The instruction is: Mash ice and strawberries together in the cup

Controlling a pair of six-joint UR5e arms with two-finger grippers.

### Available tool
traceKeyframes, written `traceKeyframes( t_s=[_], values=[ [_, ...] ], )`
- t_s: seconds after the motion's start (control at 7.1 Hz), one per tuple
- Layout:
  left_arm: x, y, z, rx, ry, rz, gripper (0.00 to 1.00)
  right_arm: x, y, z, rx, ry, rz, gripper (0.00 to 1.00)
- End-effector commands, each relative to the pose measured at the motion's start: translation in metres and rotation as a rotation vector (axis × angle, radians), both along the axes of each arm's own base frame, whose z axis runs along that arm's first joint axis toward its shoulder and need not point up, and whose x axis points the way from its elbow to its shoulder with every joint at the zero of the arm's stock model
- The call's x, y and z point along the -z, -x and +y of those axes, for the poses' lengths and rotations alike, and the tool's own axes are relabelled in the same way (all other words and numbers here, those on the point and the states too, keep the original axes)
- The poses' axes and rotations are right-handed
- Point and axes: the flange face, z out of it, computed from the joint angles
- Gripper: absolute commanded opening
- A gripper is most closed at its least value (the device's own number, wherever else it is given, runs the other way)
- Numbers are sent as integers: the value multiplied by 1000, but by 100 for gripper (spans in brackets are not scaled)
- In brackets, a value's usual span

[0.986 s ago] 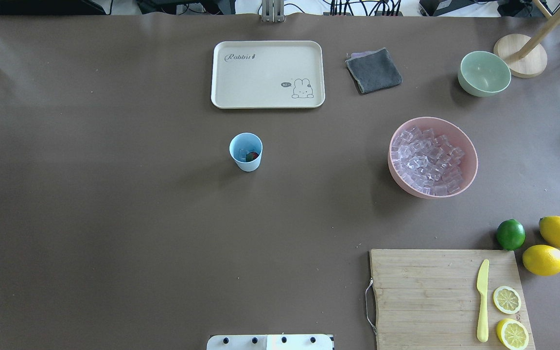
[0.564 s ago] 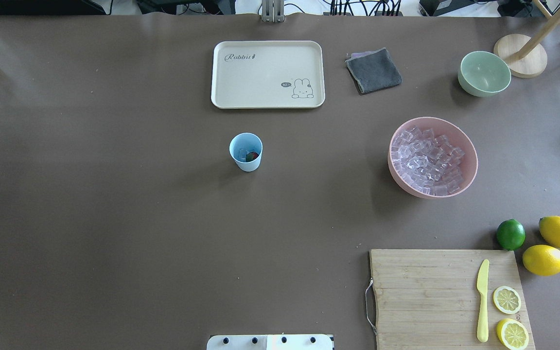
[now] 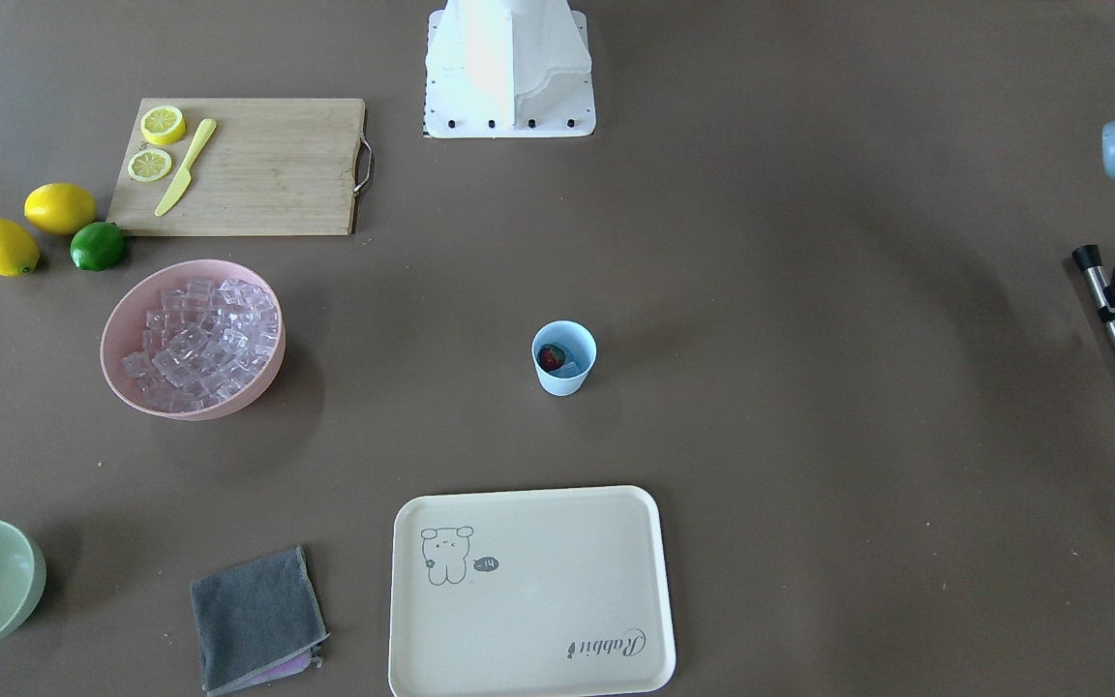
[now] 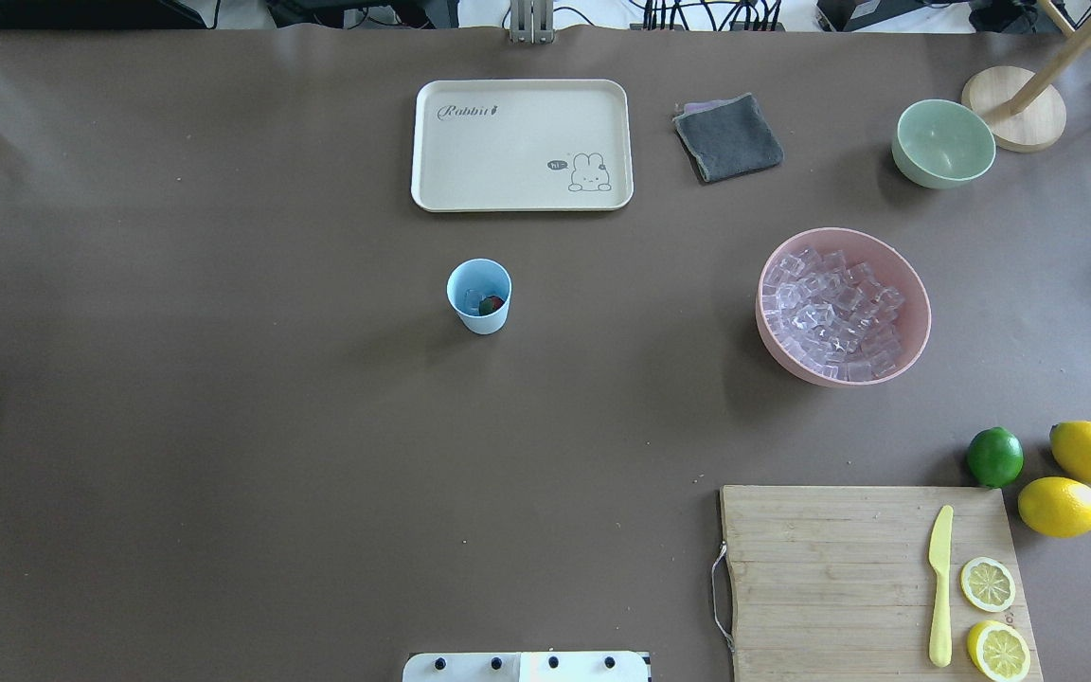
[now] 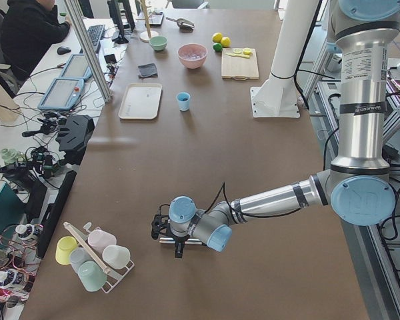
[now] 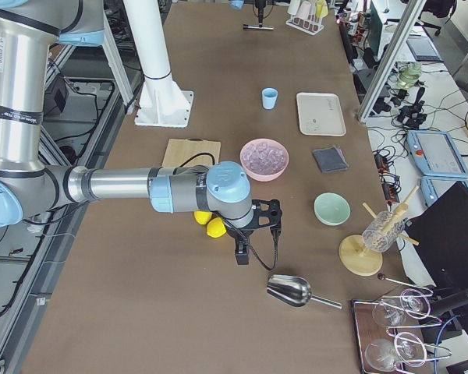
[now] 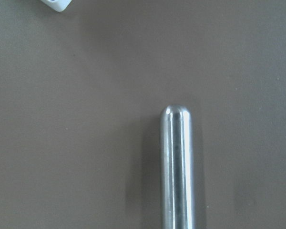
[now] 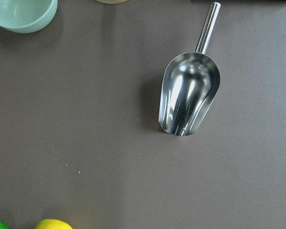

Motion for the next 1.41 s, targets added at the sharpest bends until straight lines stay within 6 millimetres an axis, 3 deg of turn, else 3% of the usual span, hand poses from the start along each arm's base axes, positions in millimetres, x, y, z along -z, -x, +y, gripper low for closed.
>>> traceKeyframes(
  t_s=[0.0, 0.28, 0.56, 0.85, 0.99, 1.27],
  values=[
    [0, -13, 1, -29, -7, -7, 77, -4, 0, 4, -1, 9, -1, 100],
    [1, -22, 0, -42, -15, -18, 71, -3, -1, 4, -4, 7, -1, 100],
    [1, -22, -1, -46, -19, -20, 37, -2, -2, 3, -6, 6, -1, 100],
    [6, -24, -4, -48, -31, -17, 30, -1, -2, 2, -6, 2, 0, 100],
    [28, -27, -14, -47, -76, -2, 29, -1, -3, 2, -7, 2, 0, 100],
    [146, -37, -70, -12, -280, 69, 29, 1, -4, 4, -12, -1, 0, 100]
  ],
)
